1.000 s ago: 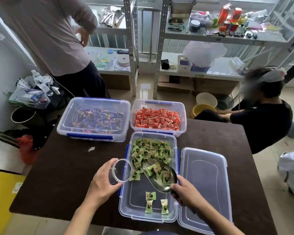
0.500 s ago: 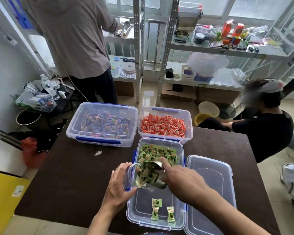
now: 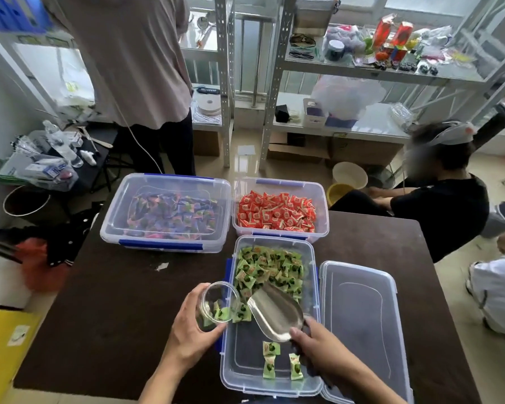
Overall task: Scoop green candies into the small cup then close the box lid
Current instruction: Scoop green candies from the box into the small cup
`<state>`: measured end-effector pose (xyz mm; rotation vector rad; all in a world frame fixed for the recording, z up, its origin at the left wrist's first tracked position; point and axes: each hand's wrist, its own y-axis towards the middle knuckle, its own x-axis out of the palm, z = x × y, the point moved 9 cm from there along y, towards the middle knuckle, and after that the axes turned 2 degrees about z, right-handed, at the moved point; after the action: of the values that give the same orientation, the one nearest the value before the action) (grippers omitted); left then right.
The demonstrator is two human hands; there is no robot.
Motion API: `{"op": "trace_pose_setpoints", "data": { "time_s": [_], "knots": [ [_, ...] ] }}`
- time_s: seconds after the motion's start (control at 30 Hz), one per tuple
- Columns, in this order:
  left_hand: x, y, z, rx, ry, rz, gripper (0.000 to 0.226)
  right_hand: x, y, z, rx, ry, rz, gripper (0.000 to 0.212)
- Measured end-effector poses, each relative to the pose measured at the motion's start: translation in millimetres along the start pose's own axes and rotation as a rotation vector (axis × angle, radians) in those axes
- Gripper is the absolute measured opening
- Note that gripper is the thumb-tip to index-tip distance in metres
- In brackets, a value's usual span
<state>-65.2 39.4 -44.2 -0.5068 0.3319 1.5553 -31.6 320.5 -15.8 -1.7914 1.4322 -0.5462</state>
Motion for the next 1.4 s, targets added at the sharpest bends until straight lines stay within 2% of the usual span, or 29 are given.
{"op": "trace_pose_setpoints", "data": {
  "time_s": [0.07, 0.13, 0.2, 0.33, 0.4, 0.47, 0.57, 0.63, 0.8, 1.1, 1.27, 1.4],
  "knots": [
    [0.2, 2.7, -3.8, -0.013, -0.009, -0.015, 0.091, 29.3, 11.9, 50.3, 0.357, 0.506, -0.102, 0.022],
    [1.7, 6.0, -4.8, -0.015, -0.009, -0.038, 0.092, 49.8, 27.5, 80.4, 0.578, 0.893, -0.087, 0.033],
    [2.7, 8.4, -5.3, -0.026, -0.008, -0.064, 0.093, 58.8, 45.2, 97.9, 0.646, 1.089, -0.039, 0.036],
    [1.4, 12.9, -3.9, -0.027, -0.008, -0.111, 0.093, 67.6, 73.8, 102.0, 0.608, 1.216, 0.033, 0.041],
    [2.1, 15.1, -4.9, -0.02, -0.003, -0.126, 0.094, 59.0, 95.3, 99.4, 0.547, 1.179, 0.113, 0.041],
    [2.4, 16.1, -6.6, -0.021, -0.002, -0.123, 0.093, 44.5, 115.4, 100.3, 0.497, 1.01, 0.201, 0.041],
    [3.3, 16.4, -8.4, -0.02, -0.006, -0.105, 0.093, 16.4, 139.9, 106.0, 0.403, 0.772, 0.355, 0.025],
    [3.5, 15.8, -9.2, -0.022, -0.006, -0.095, 0.093, 6.9, 152.9, 100.6, 0.329, 0.685, 0.393, 0.019],
    [2.5, 12.5, -10.4, -0.052, -0.016, -0.076, 0.095, 3.5, 156.9, 92.0, 0.295, 0.682, 0.411, 0.018],
    [4.7, 7.6, -14.5, -0.095, -0.08, -0.031, 0.097, 6.0, 96.9, 99.5, 0.194, 0.566, 0.417, 0.008],
    [3.5, 7.5, -5.7, -0.053, -0.085, -0.016, 0.096, -12.5, 62.4, 73.4, 0.057, 0.371, 0.372, 0.014],
    [6.0, 9.4, 9.8, 0.024, -0.058, -0.023, 0.097, -31.1, 30.0, 26.7, -0.128, 0.098, 0.282, 0.018]
  ]
}}
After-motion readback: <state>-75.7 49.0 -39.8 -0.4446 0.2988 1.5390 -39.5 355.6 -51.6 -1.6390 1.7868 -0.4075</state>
